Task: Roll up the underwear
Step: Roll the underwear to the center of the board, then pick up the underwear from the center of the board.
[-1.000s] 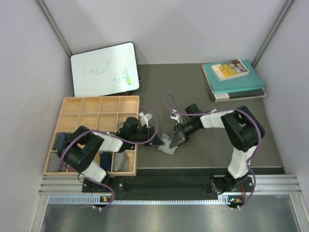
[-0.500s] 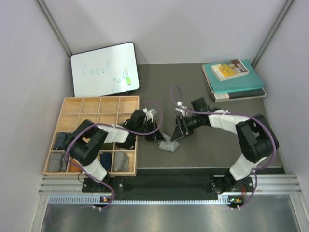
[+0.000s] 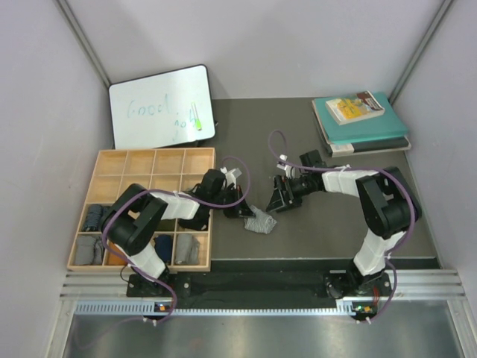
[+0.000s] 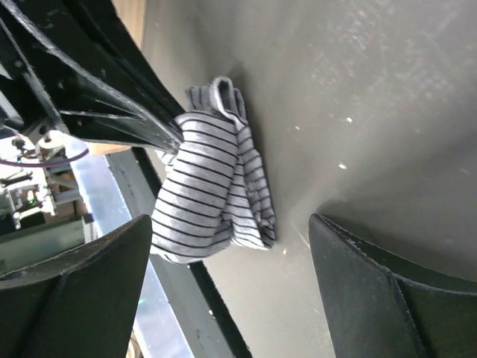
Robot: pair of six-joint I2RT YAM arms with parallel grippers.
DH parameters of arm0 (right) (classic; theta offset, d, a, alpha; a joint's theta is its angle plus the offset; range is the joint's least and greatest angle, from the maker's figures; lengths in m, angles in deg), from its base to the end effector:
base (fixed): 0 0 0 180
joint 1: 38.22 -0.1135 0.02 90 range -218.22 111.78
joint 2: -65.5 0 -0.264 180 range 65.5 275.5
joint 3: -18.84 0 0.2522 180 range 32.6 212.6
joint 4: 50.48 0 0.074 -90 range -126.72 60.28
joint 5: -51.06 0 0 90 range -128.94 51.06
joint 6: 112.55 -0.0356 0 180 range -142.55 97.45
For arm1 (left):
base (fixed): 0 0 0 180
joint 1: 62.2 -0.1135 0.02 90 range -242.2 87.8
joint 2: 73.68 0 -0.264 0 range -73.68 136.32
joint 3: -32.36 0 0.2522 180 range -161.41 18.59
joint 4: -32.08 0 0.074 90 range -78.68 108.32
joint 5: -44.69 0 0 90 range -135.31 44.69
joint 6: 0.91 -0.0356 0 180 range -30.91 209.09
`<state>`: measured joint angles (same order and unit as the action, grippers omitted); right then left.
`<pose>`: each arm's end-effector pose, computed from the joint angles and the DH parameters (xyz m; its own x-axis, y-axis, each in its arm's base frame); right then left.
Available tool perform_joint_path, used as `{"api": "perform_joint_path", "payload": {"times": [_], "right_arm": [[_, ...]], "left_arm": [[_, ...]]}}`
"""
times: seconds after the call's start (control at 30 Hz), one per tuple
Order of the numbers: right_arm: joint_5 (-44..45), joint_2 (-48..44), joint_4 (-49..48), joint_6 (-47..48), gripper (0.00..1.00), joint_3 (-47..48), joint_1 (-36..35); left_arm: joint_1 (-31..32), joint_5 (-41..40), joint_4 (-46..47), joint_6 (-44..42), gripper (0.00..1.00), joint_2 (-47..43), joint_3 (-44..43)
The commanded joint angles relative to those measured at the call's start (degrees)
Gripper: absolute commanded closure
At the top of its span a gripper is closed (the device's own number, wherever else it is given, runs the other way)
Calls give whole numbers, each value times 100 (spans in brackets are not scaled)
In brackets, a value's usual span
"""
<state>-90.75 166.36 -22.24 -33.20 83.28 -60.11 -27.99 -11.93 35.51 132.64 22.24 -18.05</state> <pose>0.2807 0.1429 0.1363 -0.9245 -0.2483 -0.2893 -0.3783 0.5028 0.7772 0.2379 -0.1854 0.1267 -0.9578 -0.0445 -0.2839 0.2032 0.5937 -0.7786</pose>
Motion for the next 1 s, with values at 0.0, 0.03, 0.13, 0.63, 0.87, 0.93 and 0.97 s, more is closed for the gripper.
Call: {"api": "perform_joint_path", "payload": {"times": [0.0, 0.03, 0.13, 0.63, 0.87, 0.93, 0.97], "right_arm": [[-31, 197, -472, -50, 15, -5, -227], [-66, 232, -542, -77, 15, -14, -289], [-109, 311, -604, -165, 16, -75, -509], [-285, 690, -929, -490, 72, -163, -861], [145, 14, -588, -596, 100, 161, -642], [241, -364, -316, -438, 100, 345, -466], [277, -487, -10, -359, 100, 590, -317]], "left_arm": [[15, -482, -603, -171, 100, 155, 78], [15, -491, -603, -163, 100, 146, 70], [15, -491, -603, -163, 100, 129, 61], [15, -754, -541, -198, 100, -134, 70], [-283, -1387, -2139, -636, 39, -1127, -965], [-626, -1492, -2805, -777, 28, -1643, -1204], [-740, -1702, -3052, -952, 25, -1821, -1431]]}}
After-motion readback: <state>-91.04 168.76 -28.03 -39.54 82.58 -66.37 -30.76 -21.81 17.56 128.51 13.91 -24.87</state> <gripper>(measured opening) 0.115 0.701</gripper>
